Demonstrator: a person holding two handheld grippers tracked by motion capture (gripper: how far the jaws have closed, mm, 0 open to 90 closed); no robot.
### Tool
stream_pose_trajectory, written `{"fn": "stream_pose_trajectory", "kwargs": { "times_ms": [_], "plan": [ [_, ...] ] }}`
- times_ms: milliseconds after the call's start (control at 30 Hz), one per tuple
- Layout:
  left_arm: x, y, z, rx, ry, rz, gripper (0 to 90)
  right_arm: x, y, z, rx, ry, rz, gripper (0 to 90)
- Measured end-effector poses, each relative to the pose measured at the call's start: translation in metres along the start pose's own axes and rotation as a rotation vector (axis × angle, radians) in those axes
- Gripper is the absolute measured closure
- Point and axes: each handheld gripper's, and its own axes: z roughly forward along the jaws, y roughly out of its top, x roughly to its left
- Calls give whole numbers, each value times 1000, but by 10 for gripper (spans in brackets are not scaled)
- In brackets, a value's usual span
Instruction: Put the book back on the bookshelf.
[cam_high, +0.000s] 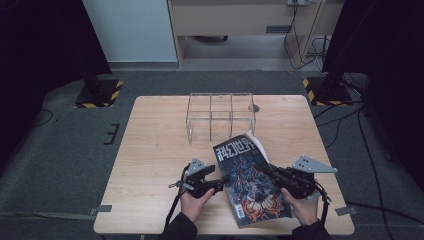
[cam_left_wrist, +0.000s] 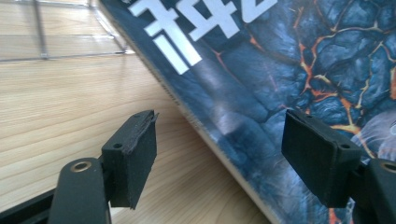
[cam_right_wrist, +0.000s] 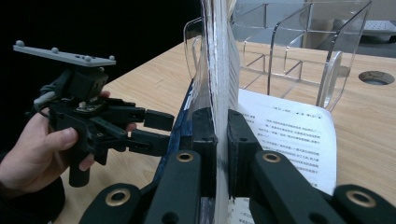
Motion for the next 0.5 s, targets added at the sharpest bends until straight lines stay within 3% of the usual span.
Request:
{"fn": "stream_pose_trajectory", "kwargs": {
  "times_ms": [267,433,500],
  "plan": [
    [0,-2,15,-9,-59,-18,249,-1,1,-3,-11,0,-14,846],
    [1,-3,23,-24,-134,-49,249,-2,0,-3,-14,2,-17,846],
    [1,-4,26,-22,-137,-47,236,-2,0,-2,-14,5,-19,845]
  ]
}}
